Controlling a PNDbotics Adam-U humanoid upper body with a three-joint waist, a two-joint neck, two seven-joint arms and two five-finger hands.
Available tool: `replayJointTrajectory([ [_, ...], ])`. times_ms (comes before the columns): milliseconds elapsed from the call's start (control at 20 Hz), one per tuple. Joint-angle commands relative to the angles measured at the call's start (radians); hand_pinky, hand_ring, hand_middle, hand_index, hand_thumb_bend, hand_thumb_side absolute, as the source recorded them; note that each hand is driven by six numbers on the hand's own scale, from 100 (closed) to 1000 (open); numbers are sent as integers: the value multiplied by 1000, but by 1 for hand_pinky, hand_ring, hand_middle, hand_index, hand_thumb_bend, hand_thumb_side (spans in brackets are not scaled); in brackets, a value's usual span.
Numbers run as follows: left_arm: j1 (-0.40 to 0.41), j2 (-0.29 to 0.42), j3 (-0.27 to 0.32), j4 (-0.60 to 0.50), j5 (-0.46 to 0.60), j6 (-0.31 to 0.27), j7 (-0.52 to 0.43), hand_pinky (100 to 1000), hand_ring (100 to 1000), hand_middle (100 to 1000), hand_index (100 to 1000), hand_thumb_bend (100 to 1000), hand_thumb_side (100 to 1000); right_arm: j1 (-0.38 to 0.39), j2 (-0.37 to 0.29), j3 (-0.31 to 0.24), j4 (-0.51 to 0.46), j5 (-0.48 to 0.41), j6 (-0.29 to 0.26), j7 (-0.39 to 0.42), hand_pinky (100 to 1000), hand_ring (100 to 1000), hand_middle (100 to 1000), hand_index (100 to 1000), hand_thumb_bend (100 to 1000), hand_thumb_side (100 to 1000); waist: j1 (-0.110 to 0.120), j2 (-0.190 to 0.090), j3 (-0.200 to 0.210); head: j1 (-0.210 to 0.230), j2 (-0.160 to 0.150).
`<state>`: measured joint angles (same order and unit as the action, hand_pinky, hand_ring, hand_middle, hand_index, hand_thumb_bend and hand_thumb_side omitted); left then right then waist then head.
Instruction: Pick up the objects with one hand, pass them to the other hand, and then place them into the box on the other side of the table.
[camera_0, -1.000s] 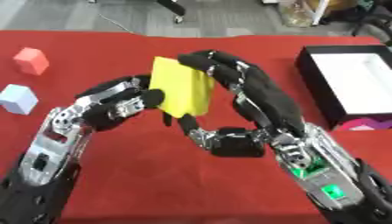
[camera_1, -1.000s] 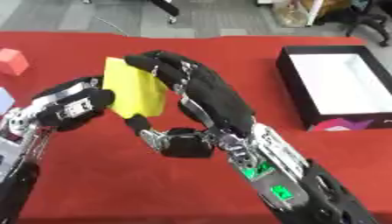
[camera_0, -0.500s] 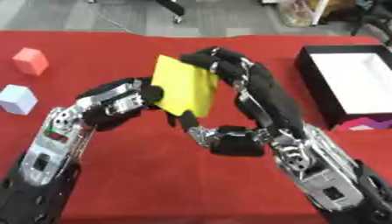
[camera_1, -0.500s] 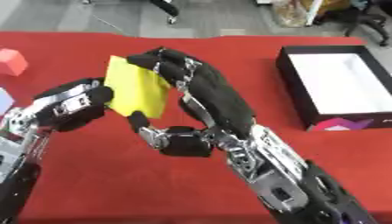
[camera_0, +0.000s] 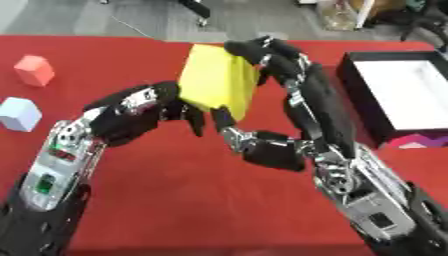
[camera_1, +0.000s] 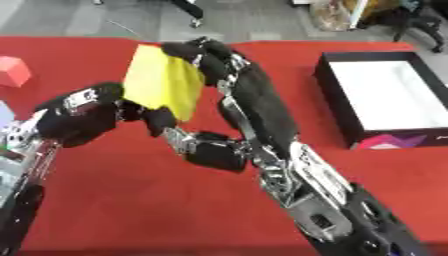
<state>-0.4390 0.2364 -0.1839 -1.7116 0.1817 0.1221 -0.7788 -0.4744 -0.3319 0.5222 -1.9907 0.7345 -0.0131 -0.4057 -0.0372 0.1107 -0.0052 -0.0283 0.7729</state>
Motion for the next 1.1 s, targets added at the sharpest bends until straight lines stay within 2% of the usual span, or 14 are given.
replayJointTrajectory([
  [50, -6, 9, 39, -1, -11, 0, 40, 825, 613, 602, 785, 100, 977, -8, -43, -45, -9, 15, 0, -29, 459, 526, 448, 587, 100, 100, 0, -16, 0, -8, -3],
  [200, 3, 7, 81, 8, -15, -1, 97, 825, 615, 604, 783, 100, 971, -3, -89, -92, -9, 17, 5, -54, 465, 528, 450, 586, 100, 100, -2, -17, 0, -25, -3],
  [350, 14, 4, 123, 8, -4, -4, 158, 825, 617, 605, 780, 100, 964, 15, -139, -148, -9, -11, 29, -96, 457, 524, 446, 581, 100, 100, -2, -17, 3, -61, -3],
  [550, 37, 0, 166, -4, 19, -4, 222, 824, 618, 606, 779, 100, 957, 60, -198, -230, -9, -80, 103, -190, 443, 520, 441, 578, 100, 100, -1, -14, 7, -130, -3],
  [750, 69, 1, 198, -23, 30, -4, 262, 823, 617, 605, 777, 100, 953, 136, -267, -310, -9, -160, 240, -293, 421, 518, 433, 578, 100, 100, -1, -12, 11, -187, -3],
  [900, 92, 0, 224, -47, 28, -8, 289, 822, 614, 601, 774, 100, 944, 201, -315, -356, -9, -258, 374, -366, 402, 518, 430, 583, 100, 100, -1, -10, 16, -227, -3],
  [1000, 106, -1, 241, -69, 22, -13, 306, 822, 613, 599, 773, 100, 935, 234, -344, -379, 20, -349, 456, -421, 394, 524, 432, 593, 100, 100, -1, -10, 20, -243, -3],
  [1100, 118, -1, 254, -95, 14, -19, 321, 821, 612, 598, 772, 100, 927, 249, -370, -391, 102, -478, 497, -478, 388, 530, 437, 607, 100, 100, -1, -10, 24, -254, -3],
])
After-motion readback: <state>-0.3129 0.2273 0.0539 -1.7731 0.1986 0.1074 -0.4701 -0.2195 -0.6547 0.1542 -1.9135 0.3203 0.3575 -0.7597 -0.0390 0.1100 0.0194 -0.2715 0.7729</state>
